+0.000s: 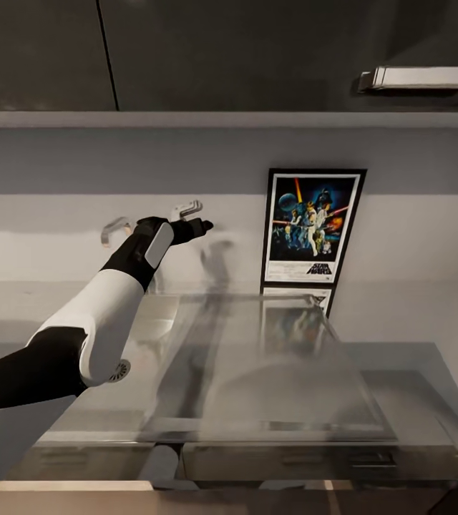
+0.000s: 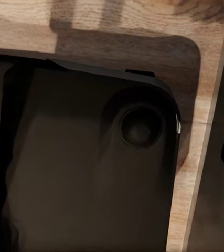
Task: Pick up the poster from the kitchen countertop and hang it on one of the wall nails in the kitchen.
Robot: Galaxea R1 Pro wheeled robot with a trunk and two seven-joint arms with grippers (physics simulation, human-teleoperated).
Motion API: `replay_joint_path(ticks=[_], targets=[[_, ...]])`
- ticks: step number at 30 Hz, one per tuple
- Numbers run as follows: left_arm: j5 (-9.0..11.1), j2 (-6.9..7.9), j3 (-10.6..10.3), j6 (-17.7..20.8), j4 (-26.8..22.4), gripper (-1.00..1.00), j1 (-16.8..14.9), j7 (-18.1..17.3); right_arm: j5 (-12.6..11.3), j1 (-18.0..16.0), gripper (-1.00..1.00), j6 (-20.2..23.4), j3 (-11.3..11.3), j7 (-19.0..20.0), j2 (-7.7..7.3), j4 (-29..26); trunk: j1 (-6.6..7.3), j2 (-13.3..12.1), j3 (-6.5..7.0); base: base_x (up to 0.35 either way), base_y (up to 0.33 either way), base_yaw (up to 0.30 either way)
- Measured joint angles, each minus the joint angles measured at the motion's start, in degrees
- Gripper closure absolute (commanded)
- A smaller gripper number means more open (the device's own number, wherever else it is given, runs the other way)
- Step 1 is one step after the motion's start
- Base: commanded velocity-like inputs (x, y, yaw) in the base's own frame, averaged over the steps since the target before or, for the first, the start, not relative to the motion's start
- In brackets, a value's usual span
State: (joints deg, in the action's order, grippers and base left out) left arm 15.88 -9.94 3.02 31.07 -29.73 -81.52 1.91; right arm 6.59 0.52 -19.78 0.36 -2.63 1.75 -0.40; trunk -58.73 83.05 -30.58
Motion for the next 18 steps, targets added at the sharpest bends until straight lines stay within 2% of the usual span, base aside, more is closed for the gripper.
replay_joint_path(ticks=[8,13,18], targets=[[0.01,0.0,0.09,-0.29,-0.03,-1.0,-0.01,-0.05,0.0,0.0,-1.0,0.0,0.0,0.0,0.0,0.0,0.0,0.0,-0.74,0.0,0.0,0.0],[0.07,0.0,0.12,-2.61,-0.01,-1.0,-0.01,-0.45,0.0,0.0,-1.0,0.0,0.0,0.0,0.0,0.0,0.0,0.0,-1.19,0.0,0.0,0.0],[0.09,0.0,0.08,-3.38,-0.02,-1.0,-0.02,-0.91,0.0,0.0,-1.0,0.0,0.0,0.0,0.0,0.0,0.21,-0.38,-1.22,0.0,0.0,0.0]])
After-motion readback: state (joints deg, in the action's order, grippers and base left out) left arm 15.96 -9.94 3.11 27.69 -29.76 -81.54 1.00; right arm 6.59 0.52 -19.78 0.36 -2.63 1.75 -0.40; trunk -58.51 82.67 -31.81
